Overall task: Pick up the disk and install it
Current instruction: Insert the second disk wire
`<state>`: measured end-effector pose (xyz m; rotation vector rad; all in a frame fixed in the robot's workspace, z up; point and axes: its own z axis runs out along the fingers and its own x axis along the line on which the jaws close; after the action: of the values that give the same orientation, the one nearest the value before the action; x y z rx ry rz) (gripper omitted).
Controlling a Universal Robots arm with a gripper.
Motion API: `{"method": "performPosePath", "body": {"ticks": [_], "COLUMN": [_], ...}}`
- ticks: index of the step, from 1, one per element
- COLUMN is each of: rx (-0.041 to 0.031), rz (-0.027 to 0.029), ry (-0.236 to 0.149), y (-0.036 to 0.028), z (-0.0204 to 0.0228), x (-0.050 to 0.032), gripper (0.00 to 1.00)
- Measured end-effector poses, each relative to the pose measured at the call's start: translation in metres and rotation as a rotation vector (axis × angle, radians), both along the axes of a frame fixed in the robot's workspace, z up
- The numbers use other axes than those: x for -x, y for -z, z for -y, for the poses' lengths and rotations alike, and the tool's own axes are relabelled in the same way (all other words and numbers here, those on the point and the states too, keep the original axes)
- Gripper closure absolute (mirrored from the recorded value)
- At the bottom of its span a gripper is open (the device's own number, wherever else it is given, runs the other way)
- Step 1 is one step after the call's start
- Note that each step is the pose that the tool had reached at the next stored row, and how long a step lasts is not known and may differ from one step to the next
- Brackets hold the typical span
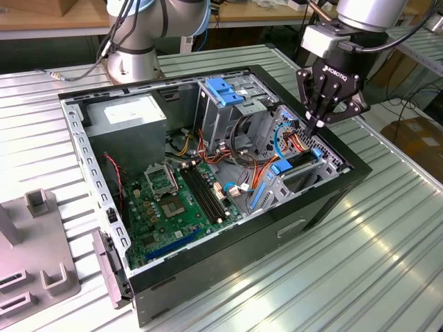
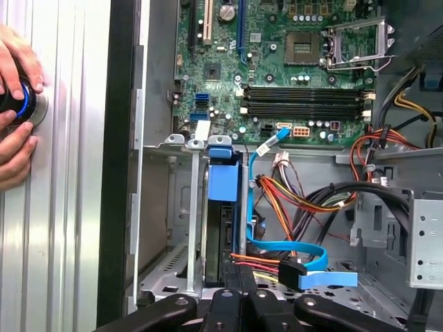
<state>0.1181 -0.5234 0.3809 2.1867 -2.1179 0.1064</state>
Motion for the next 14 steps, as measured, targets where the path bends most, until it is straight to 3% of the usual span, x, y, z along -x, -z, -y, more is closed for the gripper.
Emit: {"method": "performPosePath", "body": {"ticks": [2,10,14], "rx": [0.0001,0.0,0.0], "rz": [-0.0025,-0.0038,-0.0039], "ry": [0.0,0.0,0.0], "y": [-0.001,-0.0099,-0.0104], "z": [-0.0029,-0.0036,-0.0044], "x": [0.0001,0.0,0.0066], "gripper": [0.89,0.89,0.89]}}
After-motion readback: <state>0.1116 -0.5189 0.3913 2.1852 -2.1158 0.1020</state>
